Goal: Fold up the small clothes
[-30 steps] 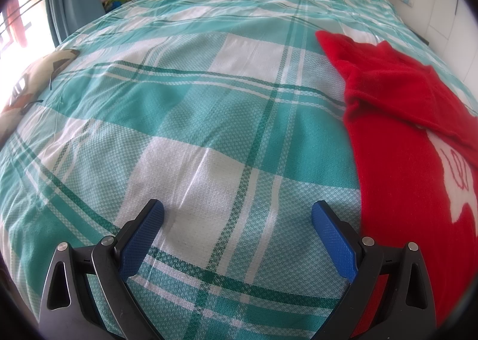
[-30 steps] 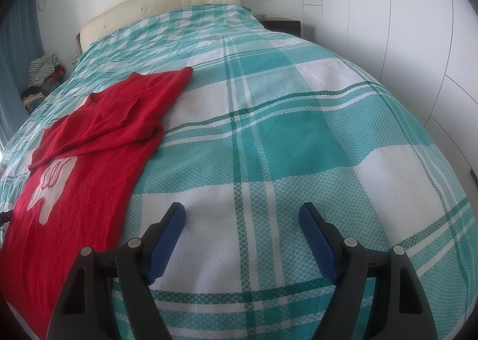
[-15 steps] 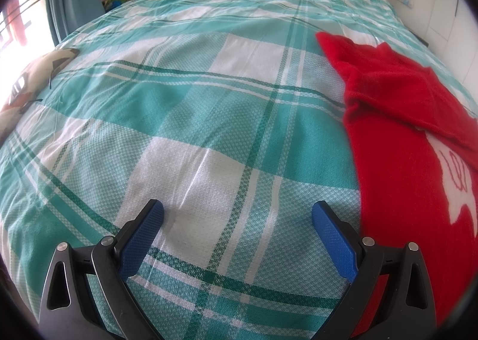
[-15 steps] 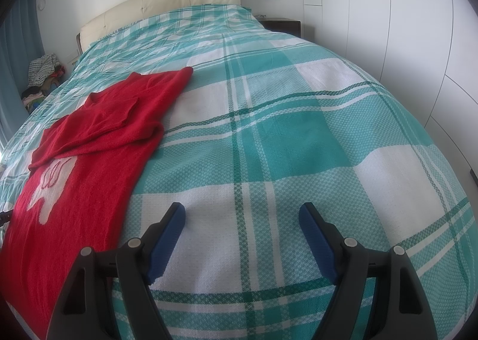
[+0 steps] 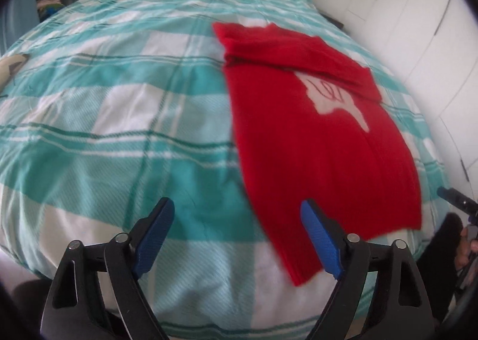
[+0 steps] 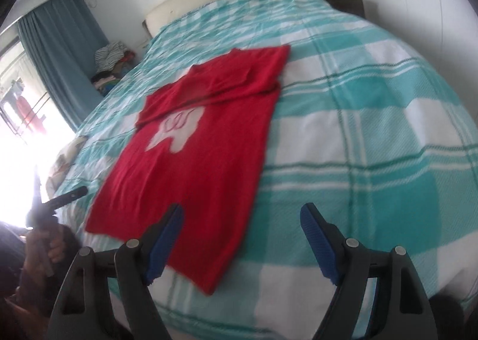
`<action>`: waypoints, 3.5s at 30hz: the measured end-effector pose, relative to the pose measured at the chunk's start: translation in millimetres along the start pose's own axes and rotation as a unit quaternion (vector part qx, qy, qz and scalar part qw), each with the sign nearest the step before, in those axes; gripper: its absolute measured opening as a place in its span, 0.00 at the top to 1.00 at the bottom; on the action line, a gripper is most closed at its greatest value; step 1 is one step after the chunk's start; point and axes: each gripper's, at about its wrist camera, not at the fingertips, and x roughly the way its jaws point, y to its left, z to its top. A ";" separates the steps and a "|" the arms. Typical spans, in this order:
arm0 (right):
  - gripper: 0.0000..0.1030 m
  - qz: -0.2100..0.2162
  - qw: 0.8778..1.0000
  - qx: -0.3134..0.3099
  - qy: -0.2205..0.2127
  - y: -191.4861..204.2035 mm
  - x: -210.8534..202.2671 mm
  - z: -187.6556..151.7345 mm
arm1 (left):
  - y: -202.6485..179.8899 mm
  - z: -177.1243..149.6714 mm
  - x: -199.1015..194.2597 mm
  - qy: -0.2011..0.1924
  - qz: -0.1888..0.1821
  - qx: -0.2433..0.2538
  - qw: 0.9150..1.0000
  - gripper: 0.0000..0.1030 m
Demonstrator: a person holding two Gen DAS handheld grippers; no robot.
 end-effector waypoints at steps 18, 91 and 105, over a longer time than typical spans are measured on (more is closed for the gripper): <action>0.97 -0.058 0.998 0.023 0.026 2.6 25.8 -25.5 | -13.0 -12.4 3.7 0.038 -0.036 -0.025 0.998 0.98; 0.25 -0.156 0.982 -0.088 -0.061 -29.7 126.9 73.1 | -49.9 75.2 111.2 -0.063 0.093 -0.001 0.994 0.01; 0.23 -0.159 0.981 -0.092 -0.060 -28.0 128.3 73.1 | -50.7 74.6 114.5 -0.057 0.096 0.000 0.994 0.00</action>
